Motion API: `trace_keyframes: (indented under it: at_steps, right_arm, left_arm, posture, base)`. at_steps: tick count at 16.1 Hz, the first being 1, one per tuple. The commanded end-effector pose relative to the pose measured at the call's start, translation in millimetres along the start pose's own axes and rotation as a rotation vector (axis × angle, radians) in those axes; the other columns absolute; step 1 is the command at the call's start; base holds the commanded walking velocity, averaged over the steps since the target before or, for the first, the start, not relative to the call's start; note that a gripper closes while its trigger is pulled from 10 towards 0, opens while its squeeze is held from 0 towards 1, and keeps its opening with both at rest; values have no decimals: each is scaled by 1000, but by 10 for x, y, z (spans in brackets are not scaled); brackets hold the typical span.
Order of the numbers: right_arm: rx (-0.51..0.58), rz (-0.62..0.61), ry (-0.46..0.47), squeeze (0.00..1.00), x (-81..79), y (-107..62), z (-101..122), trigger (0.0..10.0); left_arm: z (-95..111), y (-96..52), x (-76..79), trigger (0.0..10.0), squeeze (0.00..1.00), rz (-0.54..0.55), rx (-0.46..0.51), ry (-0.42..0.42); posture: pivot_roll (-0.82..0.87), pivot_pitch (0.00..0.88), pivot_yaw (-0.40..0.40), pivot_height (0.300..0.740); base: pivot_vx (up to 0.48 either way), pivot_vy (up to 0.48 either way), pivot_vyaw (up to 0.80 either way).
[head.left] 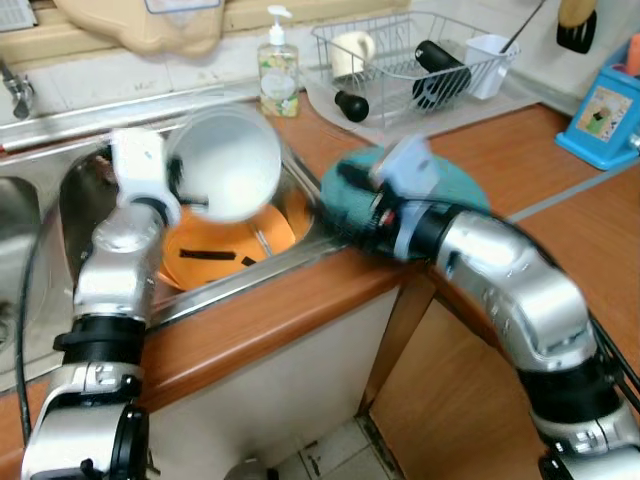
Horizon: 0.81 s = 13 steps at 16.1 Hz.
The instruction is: Kitchen organization
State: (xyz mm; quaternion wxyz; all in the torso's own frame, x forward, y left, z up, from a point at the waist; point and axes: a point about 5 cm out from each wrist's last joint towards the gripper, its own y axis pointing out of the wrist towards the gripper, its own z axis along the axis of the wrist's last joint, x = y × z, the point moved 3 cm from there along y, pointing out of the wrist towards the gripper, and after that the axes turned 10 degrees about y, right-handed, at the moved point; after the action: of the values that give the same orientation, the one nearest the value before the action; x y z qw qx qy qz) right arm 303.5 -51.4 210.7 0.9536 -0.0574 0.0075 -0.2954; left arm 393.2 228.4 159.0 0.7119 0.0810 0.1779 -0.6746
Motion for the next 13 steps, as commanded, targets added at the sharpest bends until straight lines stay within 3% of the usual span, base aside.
trace_keyframes:
  at_steps: [1, 3, 5, 6, 7, 8, 9, 10, 13]
  right_arm:
    - [-48, 31, -13, 1000, -72, 2, -60, 10000]
    - [-122, 54, -33, 1000, -119, -13, -189, 10000]
    - [-155, 55, -42, 1000, -137, -24, -247, 10000]
    - [-161, 54, -44, 1000, -140, -27, -253, 10000]
    - [-168, 53, -46, 1000, -144, -30, -261, 10000]
    - [-171, 53, -46, 1000, -145, -31, -264, 10000]
    - [-179, 53, -47, 1000, -144, -28, -278, 10000]
    - [-189, 51, -51, 1000, -140, -25, -296, 10000]
    - [-201, 48, -53, 1000, -139, -24, -314, 10000]
  left_arm:
    - [30, 39, 26, 0, 0, -9, 4, 45]
    - [-111, 55, 128, 0, 0, -53, -55, 71]
    - [-229, 64, 224, 1412, 0, -98, -99, 91]
    - [-260, 70, 245, 6549, 0, -109, -112, 96]
    - [-315, 71, 286, 10000, 0, -134, -138, 103]
    - [-333, 71, 298, 10000, 0, -140, -148, 106]
    - [-377, 60, 329, 10000, 278, -165, -170, 114]
    - [-408, 52, 345, 10000, 1000, -177, -185, 112]
    - [-427, 55, 344, 10000, 1000, -180, -189, 113]
  posture:
    - [-32, 0, 49, 740]
    - [-34, 0, 53, 740]
    - [-36, 0, 54, 740]
    - [-36, 0, 54, 740]
    - [-34, 0, 52, 740]
    - [-34, 0, 52, 740]
    - [-33, 0, 51, 740]
    - [-32, 0, 51, 740]
    - [-33, 0, 51, 740]
  base:
    - [0, 0, 0]
    - [0, 0, 0]
    - [0, 0, 0]
    - [0, 0, 0]
    - [0, 0, 0]
    - [0, 0, 0]
    - [0, 0, 0]
    - [0, 0, 0]
    - [0, 0, 0]
